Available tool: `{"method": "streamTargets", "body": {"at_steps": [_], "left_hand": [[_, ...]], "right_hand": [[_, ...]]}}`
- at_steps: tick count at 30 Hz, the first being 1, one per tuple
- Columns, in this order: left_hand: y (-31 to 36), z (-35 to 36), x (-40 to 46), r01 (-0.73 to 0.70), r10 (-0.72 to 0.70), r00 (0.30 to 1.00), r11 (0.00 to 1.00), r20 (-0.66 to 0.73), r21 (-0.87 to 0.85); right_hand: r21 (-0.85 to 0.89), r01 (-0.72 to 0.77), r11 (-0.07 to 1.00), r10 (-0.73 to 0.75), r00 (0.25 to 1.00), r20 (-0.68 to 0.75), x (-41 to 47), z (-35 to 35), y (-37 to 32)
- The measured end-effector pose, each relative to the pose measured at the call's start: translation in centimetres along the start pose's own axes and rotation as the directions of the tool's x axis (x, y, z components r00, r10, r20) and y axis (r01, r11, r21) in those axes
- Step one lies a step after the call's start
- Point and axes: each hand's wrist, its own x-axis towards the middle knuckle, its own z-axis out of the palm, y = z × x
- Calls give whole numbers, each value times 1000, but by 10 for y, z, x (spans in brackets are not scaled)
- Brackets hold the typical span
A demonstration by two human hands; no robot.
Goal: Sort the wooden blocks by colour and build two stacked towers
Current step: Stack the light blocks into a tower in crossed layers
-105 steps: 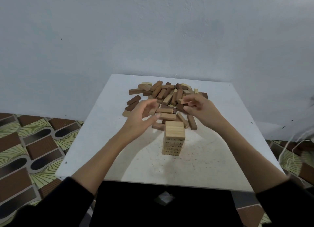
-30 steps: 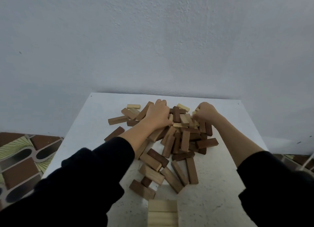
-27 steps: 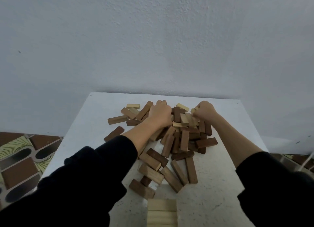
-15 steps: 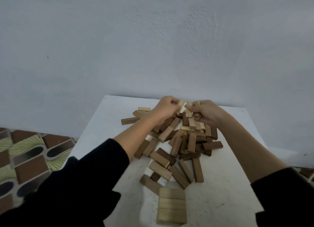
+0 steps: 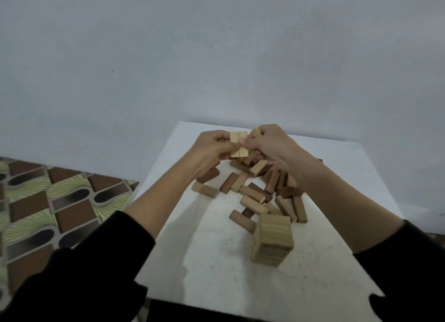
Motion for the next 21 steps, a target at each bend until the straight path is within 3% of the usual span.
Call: {"method": "streamTargets", "body": {"at_steps": [5, 9, 12, 15, 21], "left_hand": [[-22, -36, -41, 62, -61, 997, 998, -57, 25], [-50, -54, -68, 96, -88, 990, 993, -109, 69], [-72, -60, -83, 121, -93, 985, 973, -144, 199], [-91, -62, -94, 109, -68, 988, 942, -135, 317], [-116, -72, -96, 123, -26, 984, 806, -174, 579]], "right_hand": [[-214, 83, 973, -87, 996, -10, -30, 58, 4], [-56, -34, 998, 31, 998, -60, -39, 101, 22], [-169, -40, 985, 33, 998, -44, -44, 130, 51], [-354, -100, 930, 41, 984, -172, -49, 141, 82], [-288, -209, 934, 133, 956, -263, -53, 145, 106]]}}
